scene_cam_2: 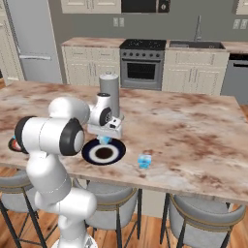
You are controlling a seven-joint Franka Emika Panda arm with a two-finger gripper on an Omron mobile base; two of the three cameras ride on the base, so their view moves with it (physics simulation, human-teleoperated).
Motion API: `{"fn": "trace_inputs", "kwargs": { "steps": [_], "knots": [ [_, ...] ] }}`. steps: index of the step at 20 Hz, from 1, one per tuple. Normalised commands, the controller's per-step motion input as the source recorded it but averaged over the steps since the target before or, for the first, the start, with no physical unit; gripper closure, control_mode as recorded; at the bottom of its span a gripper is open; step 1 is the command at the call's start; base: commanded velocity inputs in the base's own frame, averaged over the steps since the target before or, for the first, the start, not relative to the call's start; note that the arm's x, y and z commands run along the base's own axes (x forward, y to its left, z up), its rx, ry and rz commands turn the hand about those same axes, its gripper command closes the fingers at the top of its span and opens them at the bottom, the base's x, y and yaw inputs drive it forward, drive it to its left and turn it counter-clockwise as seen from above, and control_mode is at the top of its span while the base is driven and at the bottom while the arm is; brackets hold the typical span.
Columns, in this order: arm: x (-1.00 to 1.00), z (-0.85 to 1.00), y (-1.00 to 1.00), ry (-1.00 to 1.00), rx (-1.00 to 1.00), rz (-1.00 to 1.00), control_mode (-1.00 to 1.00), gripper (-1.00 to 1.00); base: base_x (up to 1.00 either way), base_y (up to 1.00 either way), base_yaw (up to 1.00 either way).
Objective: Place two yogurt containers on each plate.
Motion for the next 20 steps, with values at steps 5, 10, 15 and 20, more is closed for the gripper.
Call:
{"fn": "trace_inputs", "kwargs": {
  "steps": [5,10,15,20],
  "knots": [
    [0.01,-0.19,0.22,0.00,0.00,0.00,-1.00,1.00,0.00,0.00,0.00],
    [0.14,-0.21,0.19,0.00,0.00,0.00,-1.00,1.00,0.00,0.00,0.00],
    [0.22,-0.23,0.04,0.00,0.00,0.00,-1.00,1.00,0.00,0.00,0.00],
    [0.16,-0.21,0.00,0.00,0.00,0.00,-1.00,1.00,0.00,0.00,0.00]
  ]
}}
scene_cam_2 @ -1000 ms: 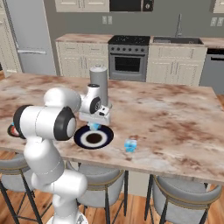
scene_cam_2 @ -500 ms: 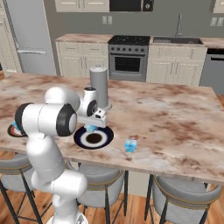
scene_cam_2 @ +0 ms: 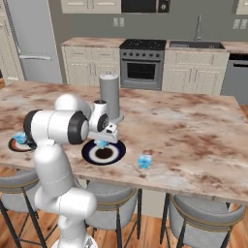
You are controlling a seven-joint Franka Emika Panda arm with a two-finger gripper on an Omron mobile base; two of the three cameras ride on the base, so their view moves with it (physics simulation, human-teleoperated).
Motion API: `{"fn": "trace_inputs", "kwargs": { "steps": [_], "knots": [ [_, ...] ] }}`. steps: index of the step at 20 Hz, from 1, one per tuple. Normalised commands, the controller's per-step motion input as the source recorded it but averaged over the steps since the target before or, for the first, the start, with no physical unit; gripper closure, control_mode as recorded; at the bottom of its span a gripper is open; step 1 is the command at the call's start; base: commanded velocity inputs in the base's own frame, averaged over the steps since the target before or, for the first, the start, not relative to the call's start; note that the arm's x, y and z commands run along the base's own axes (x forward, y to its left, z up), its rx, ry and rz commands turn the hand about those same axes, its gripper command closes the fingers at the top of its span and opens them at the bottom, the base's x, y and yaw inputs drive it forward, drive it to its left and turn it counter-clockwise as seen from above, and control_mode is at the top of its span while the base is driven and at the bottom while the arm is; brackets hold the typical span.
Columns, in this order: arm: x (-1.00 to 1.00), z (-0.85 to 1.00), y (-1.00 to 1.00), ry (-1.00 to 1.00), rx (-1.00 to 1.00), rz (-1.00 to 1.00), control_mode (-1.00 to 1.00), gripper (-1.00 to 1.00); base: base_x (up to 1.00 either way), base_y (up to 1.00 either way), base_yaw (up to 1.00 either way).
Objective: Place two yogurt containers on each plate.
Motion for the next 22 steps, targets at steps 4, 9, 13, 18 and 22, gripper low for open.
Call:
{"fn": "trace_inputs", "kwargs": {
  "steps": [4,9,13,18,22],
  "knots": [
    [0.08,-0.11,0.00,0.00,0.00,0.00,-1.00,1.00,0.00,0.00,0.00],
    [0.01,0.00,0.00,0.01,0.00,0.00,-1.00,-1.00,0.00,0.00,0.00],
    [0.00,0.00,0.00,0.00,0.00,0.00,-1.00,-1.00,0.00,0.00,0.00],
    [0.00,0.00,0.00,0.00,0.00,0.00,-1.00,-1.00,0.00,0.00,0.00],
    [-0.04,0.07,-0.02,0.00,0.00,0.00,-1.00,-1.00,0.00,0.00,0.00]
  ]
}}
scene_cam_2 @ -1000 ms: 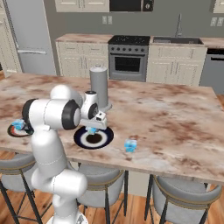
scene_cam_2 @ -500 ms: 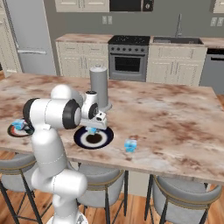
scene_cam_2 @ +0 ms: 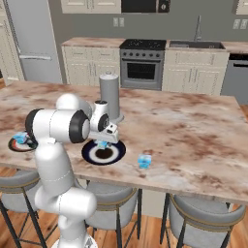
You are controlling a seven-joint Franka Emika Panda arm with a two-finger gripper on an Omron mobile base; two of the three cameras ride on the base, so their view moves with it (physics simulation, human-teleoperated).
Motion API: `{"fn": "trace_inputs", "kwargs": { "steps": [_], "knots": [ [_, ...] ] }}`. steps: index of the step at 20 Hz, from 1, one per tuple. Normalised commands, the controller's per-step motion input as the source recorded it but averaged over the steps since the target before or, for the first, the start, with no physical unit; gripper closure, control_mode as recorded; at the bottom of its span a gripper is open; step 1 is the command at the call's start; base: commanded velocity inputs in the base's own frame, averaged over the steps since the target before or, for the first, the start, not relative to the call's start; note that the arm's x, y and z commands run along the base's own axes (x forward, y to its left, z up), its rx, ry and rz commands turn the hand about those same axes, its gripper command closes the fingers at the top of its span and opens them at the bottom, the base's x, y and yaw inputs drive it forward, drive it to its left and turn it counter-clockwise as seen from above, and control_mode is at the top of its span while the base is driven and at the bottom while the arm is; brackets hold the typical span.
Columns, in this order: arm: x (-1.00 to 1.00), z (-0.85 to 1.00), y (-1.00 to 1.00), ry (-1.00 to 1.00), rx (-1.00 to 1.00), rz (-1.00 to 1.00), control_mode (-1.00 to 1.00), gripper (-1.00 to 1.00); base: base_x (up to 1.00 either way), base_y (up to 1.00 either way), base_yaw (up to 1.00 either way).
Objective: Place two yogurt containers on each plate.
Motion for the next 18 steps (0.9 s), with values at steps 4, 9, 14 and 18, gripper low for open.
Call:
{"fn": "trace_inputs", "kwargs": {
  "steps": [4,9,14,18],
  "knots": [
    [-0.08,0.34,-0.04,0.00,0.00,0.00,-1.00,-1.00,0.00,0.00,0.00],
    [-0.05,0.61,-0.06,0.01,0.00,0.00,-1.00,-1.00,0.00,0.00,0.00],
    [-0.21,0.54,-0.22,0.00,0.00,0.00,-1.00,-1.00,0.00,0.00,0.00],
    [-0.26,0.02,-0.72,0.00,0.00,0.00,-1.00,-1.00,0.00,0.00,0.00]
  ]
}}
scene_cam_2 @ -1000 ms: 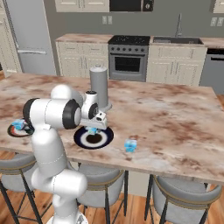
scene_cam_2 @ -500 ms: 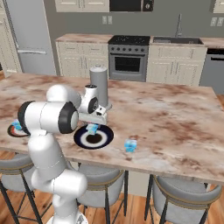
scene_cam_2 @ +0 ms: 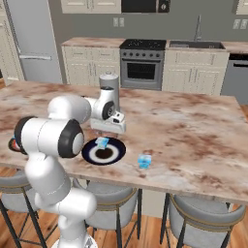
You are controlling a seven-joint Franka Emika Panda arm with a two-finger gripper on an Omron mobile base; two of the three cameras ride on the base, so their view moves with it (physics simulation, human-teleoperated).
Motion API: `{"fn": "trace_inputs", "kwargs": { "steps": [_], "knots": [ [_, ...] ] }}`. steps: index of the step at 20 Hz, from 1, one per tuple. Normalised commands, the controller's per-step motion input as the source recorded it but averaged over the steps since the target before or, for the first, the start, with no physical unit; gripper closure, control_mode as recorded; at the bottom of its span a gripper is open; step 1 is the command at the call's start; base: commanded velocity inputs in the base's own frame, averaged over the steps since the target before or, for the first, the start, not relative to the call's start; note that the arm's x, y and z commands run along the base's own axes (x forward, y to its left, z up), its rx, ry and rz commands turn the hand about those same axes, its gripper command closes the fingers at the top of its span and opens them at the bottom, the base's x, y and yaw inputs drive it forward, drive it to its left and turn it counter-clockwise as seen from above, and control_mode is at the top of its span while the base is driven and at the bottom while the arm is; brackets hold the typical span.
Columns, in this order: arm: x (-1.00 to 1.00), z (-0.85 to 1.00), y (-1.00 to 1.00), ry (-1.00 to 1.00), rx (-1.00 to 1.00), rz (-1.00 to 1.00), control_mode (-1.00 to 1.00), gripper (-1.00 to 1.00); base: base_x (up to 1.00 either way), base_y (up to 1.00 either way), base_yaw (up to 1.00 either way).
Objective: Place two yogurt containers on each plate.
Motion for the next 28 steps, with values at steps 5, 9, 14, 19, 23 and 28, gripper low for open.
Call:
{"fn": "trace_inputs", "kwargs": {
  "steps": [5,9,14,19,23,28],
  "knots": [
    [-0.25,0.00,-0.83,0.00,0.00,0.00,-1.00,-1.00,0.00,0.00,0.00],
    [-0.22,0.00,-0.72,0.00,0.00,0.00,-1.00,-1.00,0.00,0.00,0.00],
    [-0.07,0.00,-0.48,0.03,0.00,0.00,-1.00,-1.00,0.00,0.00,0.00],
    [-0.03,0.00,-0.41,0.03,0.00,0.00,-1.00,-1.00,0.00,0.00,0.00],
    [-0.14,-0.08,-0.50,0.01,0.00,0.00,-1.00,-1.00,0.00,0.00,0.00],
    [-0.18,-0.21,-0.44,0.00,0.00,0.00,-1.00,-1.00,0.00,0.00,0.00]
  ]
}}
